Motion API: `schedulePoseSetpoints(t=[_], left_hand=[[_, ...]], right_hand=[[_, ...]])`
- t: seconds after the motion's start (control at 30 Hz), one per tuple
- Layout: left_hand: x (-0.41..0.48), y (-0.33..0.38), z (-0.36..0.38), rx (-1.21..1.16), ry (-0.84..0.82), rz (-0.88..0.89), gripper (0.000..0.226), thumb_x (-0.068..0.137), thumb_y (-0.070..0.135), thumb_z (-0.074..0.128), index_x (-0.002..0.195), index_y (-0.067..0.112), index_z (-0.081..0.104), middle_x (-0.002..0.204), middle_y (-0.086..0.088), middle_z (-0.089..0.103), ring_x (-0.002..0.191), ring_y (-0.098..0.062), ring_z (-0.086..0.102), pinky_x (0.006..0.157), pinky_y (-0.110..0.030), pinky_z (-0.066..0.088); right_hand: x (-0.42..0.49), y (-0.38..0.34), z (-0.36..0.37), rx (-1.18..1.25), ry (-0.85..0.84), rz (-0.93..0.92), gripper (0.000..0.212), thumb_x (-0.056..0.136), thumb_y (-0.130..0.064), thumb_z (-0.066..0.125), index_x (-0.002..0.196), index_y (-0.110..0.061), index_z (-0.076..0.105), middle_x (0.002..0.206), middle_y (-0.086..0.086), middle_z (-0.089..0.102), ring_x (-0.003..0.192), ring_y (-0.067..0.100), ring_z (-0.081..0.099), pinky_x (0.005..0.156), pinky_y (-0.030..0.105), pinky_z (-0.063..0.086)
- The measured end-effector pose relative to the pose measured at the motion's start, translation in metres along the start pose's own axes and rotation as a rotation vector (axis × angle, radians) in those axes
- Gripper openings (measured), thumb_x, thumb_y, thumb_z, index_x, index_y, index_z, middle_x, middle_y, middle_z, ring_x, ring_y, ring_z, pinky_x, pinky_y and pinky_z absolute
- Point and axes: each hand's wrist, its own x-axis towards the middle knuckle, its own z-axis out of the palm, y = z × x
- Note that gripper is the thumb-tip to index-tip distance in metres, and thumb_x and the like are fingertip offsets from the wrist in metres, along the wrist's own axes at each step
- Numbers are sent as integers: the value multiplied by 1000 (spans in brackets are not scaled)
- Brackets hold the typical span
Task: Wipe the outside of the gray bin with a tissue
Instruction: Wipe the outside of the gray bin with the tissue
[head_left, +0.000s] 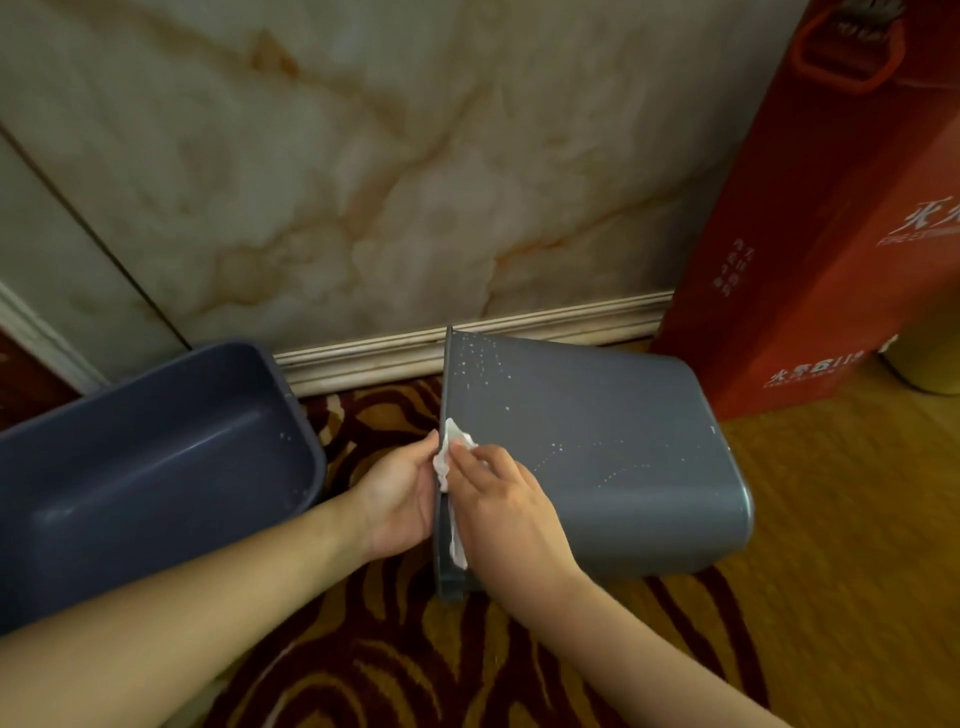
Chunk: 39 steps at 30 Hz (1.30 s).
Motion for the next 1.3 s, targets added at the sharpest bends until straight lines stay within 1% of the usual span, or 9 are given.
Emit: schedulePoseSetpoints(t=[0.1, 0.23, 0.33, 0.5, 0.6, 0.83, 1.13, 1.23, 1.3], left_hand=[[-1, -1, 1, -10, 8, -9, 49, 99, 39, 26, 106, 9, 64, 92, -11, 76, 83, -20, 73, 62, -26, 58], [-3, -10, 2, -22, 20, 34, 48, 99, 41, 26, 123, 15, 58, 117, -11, 69, 110, -24, 63, 87, -34, 49], [-4, -14, 4, -44, 56, 40, 48, 98, 42, 27, 118, 14, 61, 107, -10, 73, 101, -23, 66, 81, -36, 49], [-5, -12, 10, 13, 138, 25, 50, 96, 46, 31, 117, 13, 62, 117, -11, 69, 109, -25, 62, 90, -41, 48], [-4, -10, 12, 31, 163, 18, 49, 95, 46, 32, 115, 14, 63, 114, -11, 70, 106, -25, 63, 86, -41, 50], [-1, -5, 17, 25, 223, 54, 46, 97, 42, 32, 115, 12, 62, 107, -12, 71, 95, -24, 67, 70, -37, 53], [2, 4, 10, 58, 24, 18, 53, 96, 50, 23, 115, 20, 61, 103, -8, 75, 90, -23, 72, 62, -32, 59], [14, 16, 15, 78, 81, 56, 55, 95, 51, 25, 112, 15, 63, 88, -8, 77, 78, -20, 73, 62, -32, 58], [21, 19, 15, 60, 97, 69, 57, 95, 52, 26, 109, 11, 63, 83, -9, 77, 74, -20, 73, 65, -35, 55]], right_hand=[[-12, -4, 2, 42, 1, 23, 59, 86, -18, 56, 141, -8, 35, 150, 5, 33, 132, 24, 31, 110, 36, 32], [21, 11, -2, 21, 38, 90, 58, 90, -14, 48, 143, -9, 27, 151, 7, 27, 132, 26, 28, 110, 36, 28], [64, 34, -7, -9, 56, 119, 52, 91, -14, 45, 141, -10, 30, 149, 6, 31, 129, 27, 31, 104, 34, 30], [123, 58, -9, -57, 4, 203, 50, 92, -19, 47, 139, -7, 33, 147, 10, 34, 129, 28, 33, 103, 35, 31], [138, 63, -12, -29, -17, 241, 42, 92, -13, 43, 133, -6, 39, 141, 12, 42, 125, 29, 36, 101, 35, 33], [74, 82, -6, 3, 47, 330, 42, 91, -13, 45, 133, -9, 40, 143, 6, 39, 124, 24, 35, 96, 30, 36], [-30, 90, -5, 52, 180, 656, 39, 92, -9, 46, 131, -13, 47, 143, -2, 42, 127, 20, 36, 90, 31, 45], [-13, 71, -3, 72, 214, 497, 43, 94, -9, 39, 136, -19, 40, 147, -1, 36, 133, 21, 29, 101, 28, 38], [-3, 54, 1, 168, 192, 334, 48, 96, -8, 37, 143, -17, 30, 151, -1, 30, 139, 16, 19, 112, 24, 24]])
